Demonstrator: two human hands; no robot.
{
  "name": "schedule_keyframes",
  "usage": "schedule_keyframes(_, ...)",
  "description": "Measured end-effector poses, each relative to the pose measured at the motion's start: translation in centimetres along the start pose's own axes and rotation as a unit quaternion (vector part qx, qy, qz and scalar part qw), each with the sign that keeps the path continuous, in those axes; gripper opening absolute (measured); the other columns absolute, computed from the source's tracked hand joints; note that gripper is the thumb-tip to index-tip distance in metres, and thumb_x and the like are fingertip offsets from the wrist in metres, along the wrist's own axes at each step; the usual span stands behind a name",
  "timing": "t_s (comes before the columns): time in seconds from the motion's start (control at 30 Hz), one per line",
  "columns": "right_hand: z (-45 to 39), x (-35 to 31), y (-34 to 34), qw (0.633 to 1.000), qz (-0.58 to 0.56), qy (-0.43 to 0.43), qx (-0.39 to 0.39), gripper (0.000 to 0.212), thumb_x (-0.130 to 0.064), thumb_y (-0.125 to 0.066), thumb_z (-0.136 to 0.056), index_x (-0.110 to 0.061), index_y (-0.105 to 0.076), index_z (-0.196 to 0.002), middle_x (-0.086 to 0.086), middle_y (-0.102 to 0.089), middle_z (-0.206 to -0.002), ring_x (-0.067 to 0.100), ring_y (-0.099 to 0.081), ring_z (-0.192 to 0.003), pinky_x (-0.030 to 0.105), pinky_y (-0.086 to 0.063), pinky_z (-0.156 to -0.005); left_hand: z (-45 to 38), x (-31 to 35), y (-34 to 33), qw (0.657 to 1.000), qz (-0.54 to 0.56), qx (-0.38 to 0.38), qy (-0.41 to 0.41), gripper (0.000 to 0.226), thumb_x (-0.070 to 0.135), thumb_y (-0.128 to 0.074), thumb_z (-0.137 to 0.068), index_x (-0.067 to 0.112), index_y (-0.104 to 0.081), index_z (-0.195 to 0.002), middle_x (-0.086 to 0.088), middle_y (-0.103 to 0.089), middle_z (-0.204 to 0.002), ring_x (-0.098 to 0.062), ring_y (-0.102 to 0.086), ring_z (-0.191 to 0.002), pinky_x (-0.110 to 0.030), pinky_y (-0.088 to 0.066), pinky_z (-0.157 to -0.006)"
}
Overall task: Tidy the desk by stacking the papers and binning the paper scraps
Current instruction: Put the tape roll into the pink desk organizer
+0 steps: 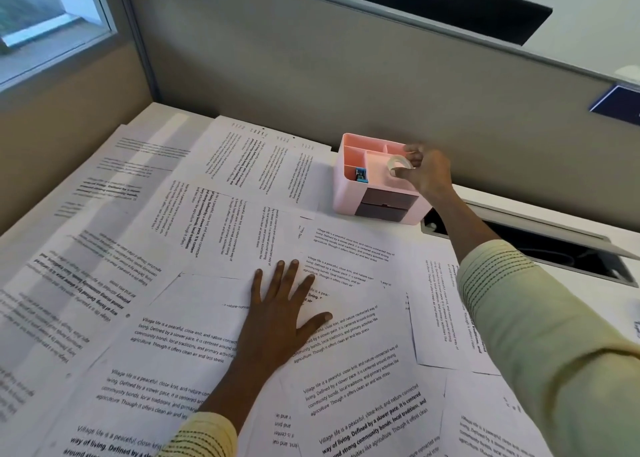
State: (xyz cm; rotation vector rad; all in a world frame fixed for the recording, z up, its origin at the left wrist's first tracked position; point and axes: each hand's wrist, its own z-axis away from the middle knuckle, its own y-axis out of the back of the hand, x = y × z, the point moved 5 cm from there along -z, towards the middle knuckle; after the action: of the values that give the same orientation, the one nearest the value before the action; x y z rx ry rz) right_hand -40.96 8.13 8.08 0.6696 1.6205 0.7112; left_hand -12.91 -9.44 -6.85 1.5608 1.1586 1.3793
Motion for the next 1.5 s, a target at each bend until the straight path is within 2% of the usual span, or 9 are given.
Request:
schedule_keyframes(0.17,-0.3,0.4,-0.4,1.000,-0.002,-0.009,-0.007,0.059,-0.012,-0.082,-0.070,-0.009,-0.057,-0.123,0.008,-0.064,-0.112,0.015,-0.055,-0.091,0.025,-0.046,-0.085,0.0,0.0,0.1,1.000,0.001,0.005,-0.002,0.075,0.075,-0.024,-0.088,0.026,-0.041,-0.143,-0.006,-0.027,-0.156,-0.025,-0.019,-0.146,-0.057,-0.011,-0.114)
schedule_keyframes(0.37,-0.4,1.0,-0.8,0.999,-0.024,-0.015,-0.027,0.064,-0.002,-0.084,-0.063,-0.006,-0.056,-0.121,0.006,-0.057,-0.097,0.019,-0.054,-0.087,0.034,-0.053,-0.087,-0.1,0.0,-0.1,1.000,-0.008,0.004,-0.001,0.076,0.075,-0.023,-0.088,0.026,-0.043,-0.142,-0.006,-0.029,-0.155,-0.026,-0.023,-0.144,-0.058,-0.015,-0.112)
schedule_keyframes(0.47,-0.3,0.9,-0.8,1.000,-0.012,-0.005,-0.027,0.064,-0.004,-0.083,-0.065,-0.006,-0.055,-0.122,0.006,-0.058,-0.099,0.018,-0.055,-0.088,0.026,-0.049,-0.082,-0.1,0.0,-0.1,1.000,-0.010,0.003,-0.001,0.076,0.075,-0.022,-0.088,0.026,-0.043,-0.142,-0.006,-0.029,-0.155,-0.026,-0.023,-0.144,-0.057,-0.013,-0.112)
schedule_keyframes(0.87,0.9,0.9,0.3,0.999,-0.032,0.024,0.002,0.058,-0.008,-0.081,-0.070,-0.008,-0.057,-0.122,0.011,-0.063,-0.114,0.015,-0.055,-0.093,0.026,-0.048,-0.088,-0.1,0.0,-0.1,1.000,-0.004,-0.015,0.004,0.079,0.077,-0.021,-0.087,0.026,-0.041,-0.143,-0.006,-0.029,-0.155,-0.027,-0.022,-0.145,-0.059,-0.015,-0.113)
schedule_keyframes(1.03,5.4,0.8,1.3,0.994,-0.100,0.030,0.021,0.052,-0.005,-0.080,-0.069,-0.007,-0.062,-0.118,0.008,-0.066,-0.108,0.015,-0.058,-0.092,0.025,-0.050,-0.087,0.0,0.2,0.3,0.999,-0.007,-0.031,0.008,0.080,0.077,-0.021,-0.086,0.025,-0.040,-0.144,-0.008,-0.027,-0.156,-0.027,-0.020,-0.145,-0.059,-0.015,-0.114)
schedule_keyframes(1.17,10.3,1.2,2.2,0.987,-0.158,0.013,0.021,0.041,-0.009,-0.078,-0.073,-0.009,-0.065,-0.112,0.005,-0.066,-0.105,0.011,-0.060,-0.089,0.008,-0.047,-0.067,0.1,0.5,0.7,0.998,-0.043,-0.039,0.008,0.076,0.074,-0.024,-0.087,0.022,-0.053,-0.135,-0.015,-0.042,-0.147,-0.031,-0.032,-0.140,-0.065,-0.009,-0.111)
schedule_keyframes(1.33,16.9,3.3,2.2,0.989,-0.143,-0.024,-0.011,0.037,-0.019,-0.074,-0.079,-0.014,-0.064,-0.115,-0.004,-0.065,-0.111,0.011,-0.061,-0.099,0.015,-0.047,-0.078,0.2,1.2,1.4,0.996,-0.077,-0.054,0.010,0.078,0.070,-0.020,-0.088,0.016,-0.063,-0.124,-0.020,-0.058,-0.128,-0.034,-0.050,-0.127,-0.068,-0.016,-0.105)
schedule_keyframes(1.43,21.4,4.8,2.9,0.992,-0.125,-0.019,-0.022,0.034,-0.020,-0.074,-0.080,-0.019,-0.065,-0.113,-0.008,-0.066,-0.108,0.007,-0.062,-0.096,0.006,-0.047,-0.073,0.0,1.7,2.0,0.993,-0.108,-0.055,-0.013,0.076,0.067,-0.026,-0.086,0.012,-0.067,-0.117,-0.022,-0.062,-0.120,-0.037,-0.052,-0.124,-0.070,-0.016,-0.103)
schedule_keyframes(1.5,24.4,5.7,3.4,0.992,-0.126,-0.014,-0.028,0.033,-0.019,-0.075,-0.079,-0.021,-0.065,-0.111,-0.008,-0.068,-0.107,0.007,-0.063,-0.097,0.010,-0.050,-0.078,0.0,1.5,2.3,0.991,-0.119,-0.052,-0.019,0.073,0.065,-0.029,-0.085,0.011,-0.068,-0.115,-0.021,-0.063,-0.120,-0.038,-0.050,-0.126,-0.072,-0.016,-0.102)
